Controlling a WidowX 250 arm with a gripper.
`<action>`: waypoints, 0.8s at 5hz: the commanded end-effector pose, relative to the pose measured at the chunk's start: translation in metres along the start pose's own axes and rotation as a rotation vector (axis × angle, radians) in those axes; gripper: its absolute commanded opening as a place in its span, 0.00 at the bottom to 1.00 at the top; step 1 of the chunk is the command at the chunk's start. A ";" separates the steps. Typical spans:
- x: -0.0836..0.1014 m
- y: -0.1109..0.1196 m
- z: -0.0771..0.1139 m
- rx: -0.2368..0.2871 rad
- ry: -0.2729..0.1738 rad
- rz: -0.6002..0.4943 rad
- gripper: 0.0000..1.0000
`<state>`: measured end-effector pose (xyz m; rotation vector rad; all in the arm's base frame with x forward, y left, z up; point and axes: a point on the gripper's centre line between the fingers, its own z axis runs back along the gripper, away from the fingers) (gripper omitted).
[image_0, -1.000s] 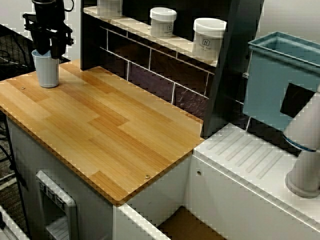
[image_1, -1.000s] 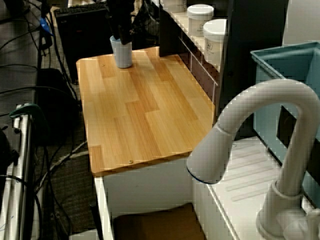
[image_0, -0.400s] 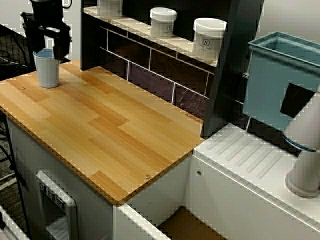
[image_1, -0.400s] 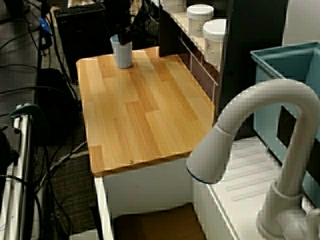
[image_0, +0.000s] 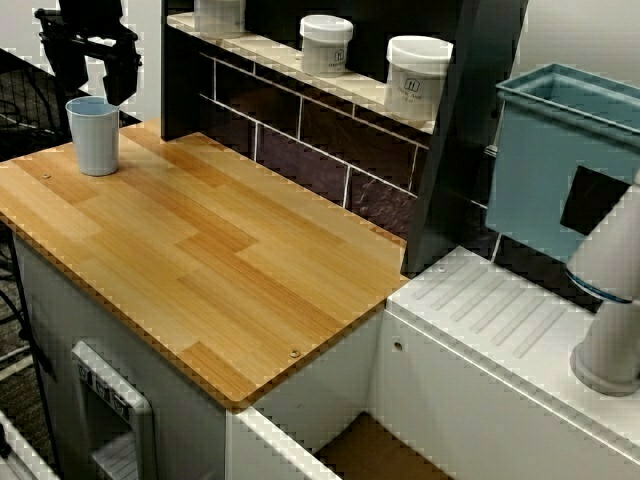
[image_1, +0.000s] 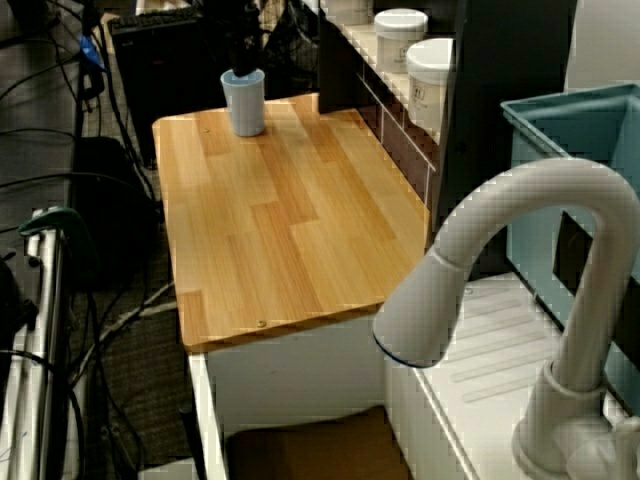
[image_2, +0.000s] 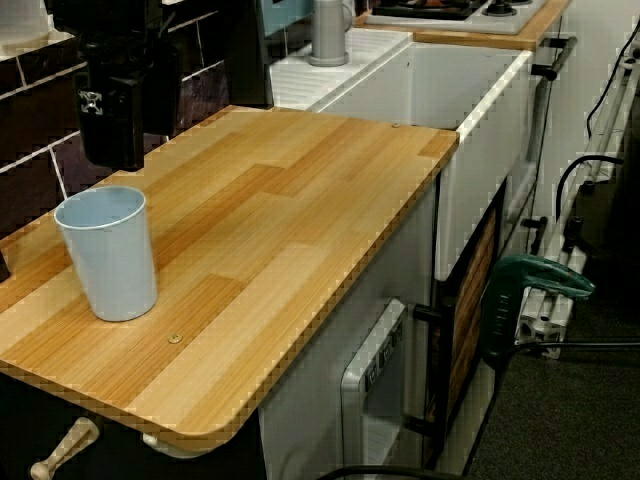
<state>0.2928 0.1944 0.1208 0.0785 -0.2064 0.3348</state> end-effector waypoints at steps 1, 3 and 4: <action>0.013 0.043 0.046 0.048 -0.119 0.022 1.00; 0.013 0.059 0.042 0.037 -0.139 0.029 1.00; 0.012 0.059 0.035 0.051 -0.138 0.005 1.00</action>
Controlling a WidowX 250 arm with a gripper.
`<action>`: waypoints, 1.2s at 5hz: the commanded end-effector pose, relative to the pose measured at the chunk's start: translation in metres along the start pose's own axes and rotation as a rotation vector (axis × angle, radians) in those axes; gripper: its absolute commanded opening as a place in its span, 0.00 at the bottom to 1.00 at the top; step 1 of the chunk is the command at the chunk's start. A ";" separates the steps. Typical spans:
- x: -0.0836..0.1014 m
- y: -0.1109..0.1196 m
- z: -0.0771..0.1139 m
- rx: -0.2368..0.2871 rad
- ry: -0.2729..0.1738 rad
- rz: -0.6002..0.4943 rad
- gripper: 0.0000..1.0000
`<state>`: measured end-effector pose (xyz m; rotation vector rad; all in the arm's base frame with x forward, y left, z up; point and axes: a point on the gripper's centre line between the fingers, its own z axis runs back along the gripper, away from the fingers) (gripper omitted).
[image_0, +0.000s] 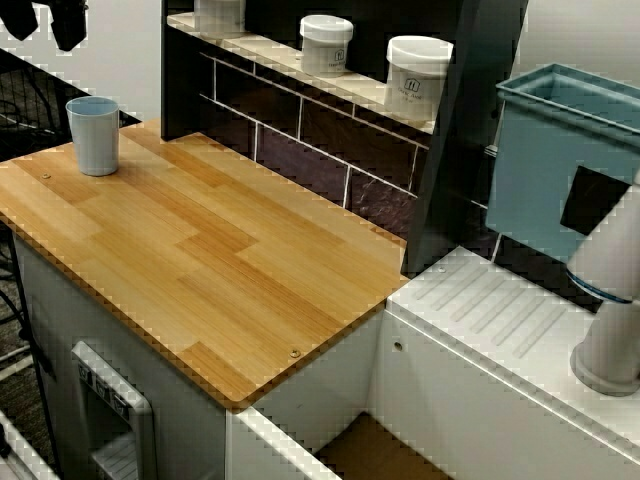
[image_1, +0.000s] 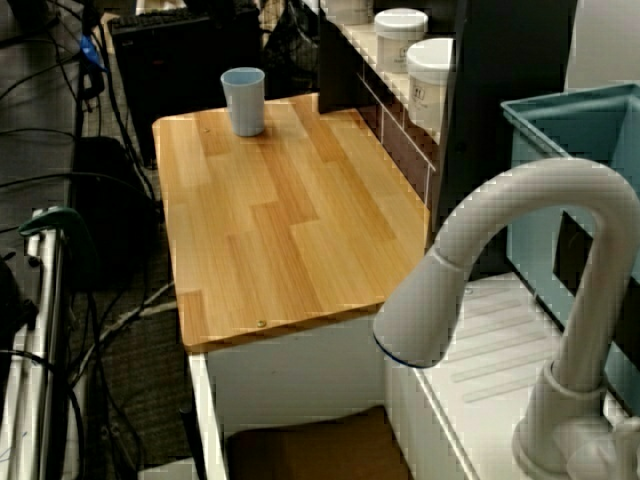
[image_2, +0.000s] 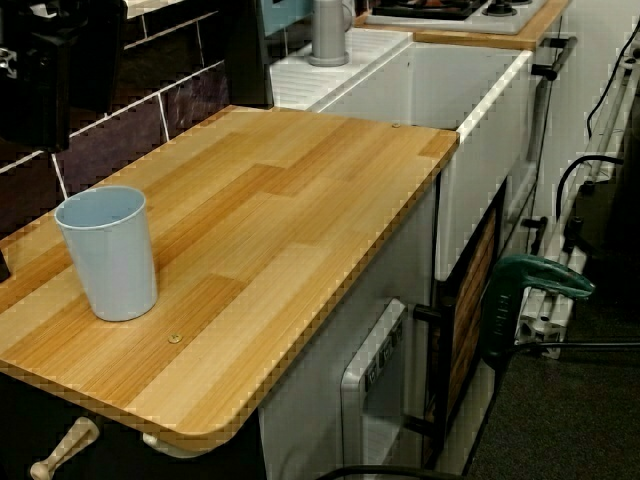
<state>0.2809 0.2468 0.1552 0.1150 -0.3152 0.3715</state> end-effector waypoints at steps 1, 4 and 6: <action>-0.002 0.005 -0.008 0.046 -0.013 -0.048 1.00; -0.001 0.004 -0.028 0.048 0.032 -0.056 1.00; -0.004 -0.001 -0.033 0.038 0.046 -0.062 1.00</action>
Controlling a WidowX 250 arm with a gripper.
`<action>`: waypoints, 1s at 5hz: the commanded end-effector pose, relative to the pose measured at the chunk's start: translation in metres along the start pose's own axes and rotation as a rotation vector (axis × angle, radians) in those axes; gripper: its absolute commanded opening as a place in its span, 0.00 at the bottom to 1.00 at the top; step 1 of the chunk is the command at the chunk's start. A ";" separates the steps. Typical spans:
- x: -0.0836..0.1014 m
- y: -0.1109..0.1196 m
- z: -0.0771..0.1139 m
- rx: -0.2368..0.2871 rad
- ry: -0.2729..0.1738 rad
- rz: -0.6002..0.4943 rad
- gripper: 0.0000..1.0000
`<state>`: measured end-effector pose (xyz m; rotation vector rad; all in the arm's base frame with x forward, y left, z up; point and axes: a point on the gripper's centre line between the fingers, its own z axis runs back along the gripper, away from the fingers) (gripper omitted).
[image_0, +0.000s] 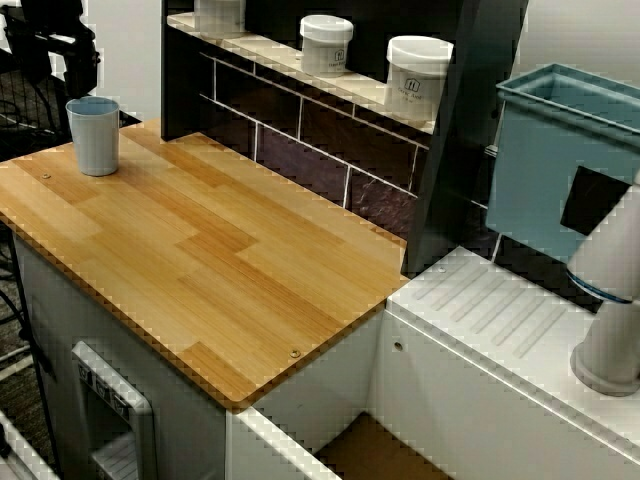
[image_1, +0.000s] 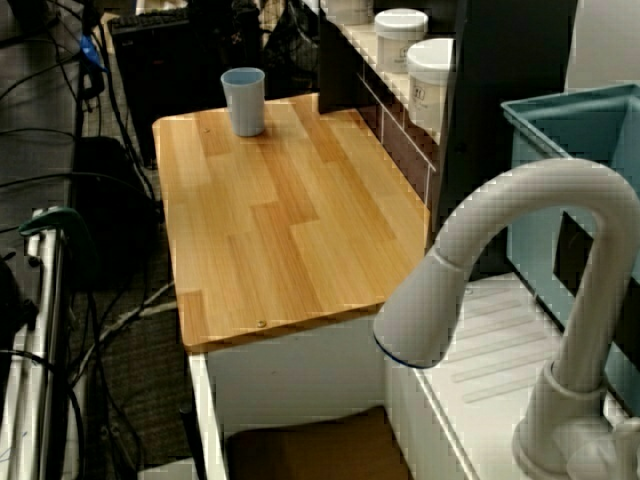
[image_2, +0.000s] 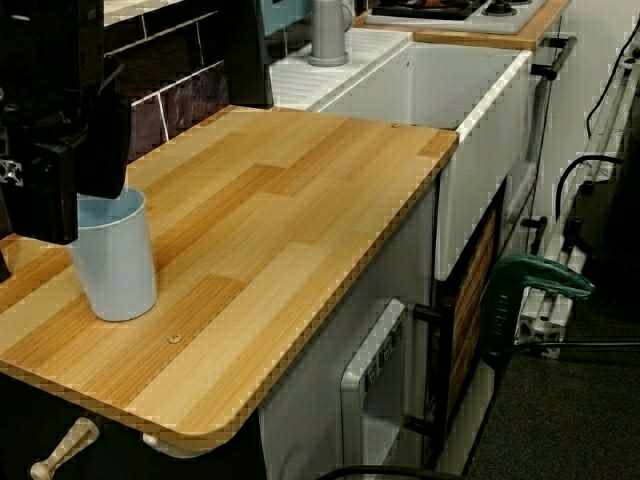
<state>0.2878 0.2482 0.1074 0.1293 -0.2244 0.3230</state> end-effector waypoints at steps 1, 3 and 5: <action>0.002 -0.001 0.011 0.012 -0.023 0.017 1.00; 0.001 -0.003 0.001 0.027 -0.009 0.013 1.00; -0.004 -0.003 -0.010 0.038 0.016 0.009 1.00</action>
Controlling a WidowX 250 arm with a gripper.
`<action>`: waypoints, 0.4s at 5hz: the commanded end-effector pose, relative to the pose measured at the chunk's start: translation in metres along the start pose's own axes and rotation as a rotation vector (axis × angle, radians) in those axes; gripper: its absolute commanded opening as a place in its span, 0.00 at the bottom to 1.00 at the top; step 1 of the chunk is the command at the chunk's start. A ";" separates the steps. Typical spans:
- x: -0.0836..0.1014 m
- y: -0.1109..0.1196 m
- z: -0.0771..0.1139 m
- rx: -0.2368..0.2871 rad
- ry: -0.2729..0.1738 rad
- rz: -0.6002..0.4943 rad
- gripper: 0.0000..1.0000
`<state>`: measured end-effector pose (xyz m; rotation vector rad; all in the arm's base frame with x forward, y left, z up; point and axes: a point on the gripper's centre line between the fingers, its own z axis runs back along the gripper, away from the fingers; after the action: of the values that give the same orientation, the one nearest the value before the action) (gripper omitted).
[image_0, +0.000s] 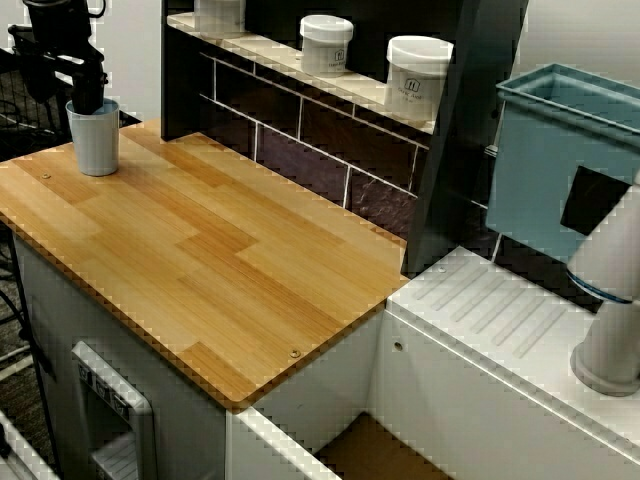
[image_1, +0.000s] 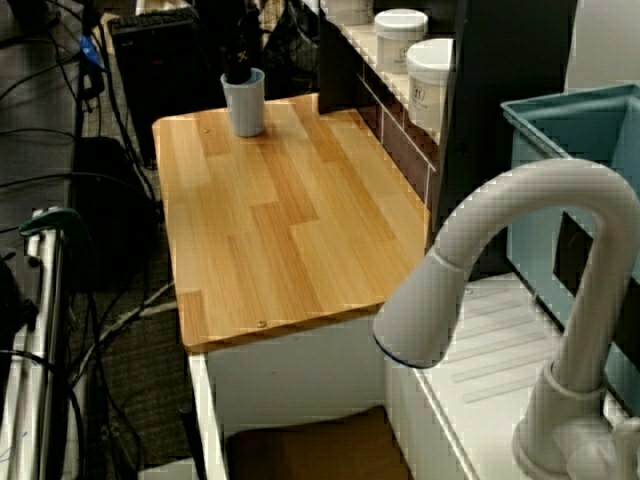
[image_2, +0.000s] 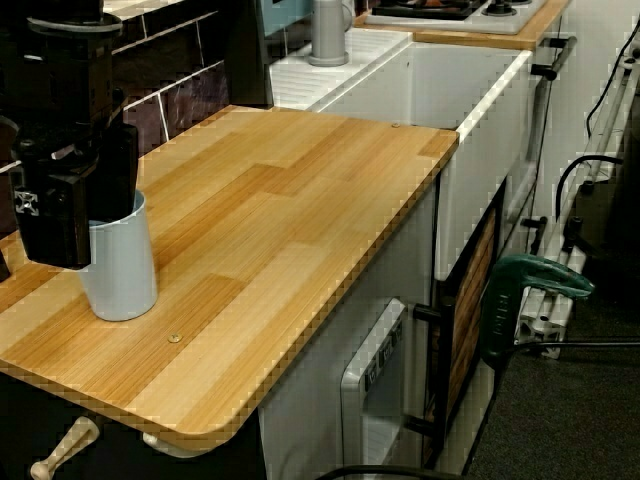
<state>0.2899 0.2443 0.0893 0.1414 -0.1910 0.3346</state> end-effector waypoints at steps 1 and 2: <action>-0.003 0.003 0.003 0.018 -0.002 0.001 1.00; -0.003 0.001 -0.001 0.014 0.010 0.005 0.62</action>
<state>0.2881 0.2421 0.0721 0.1303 -0.1469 0.3462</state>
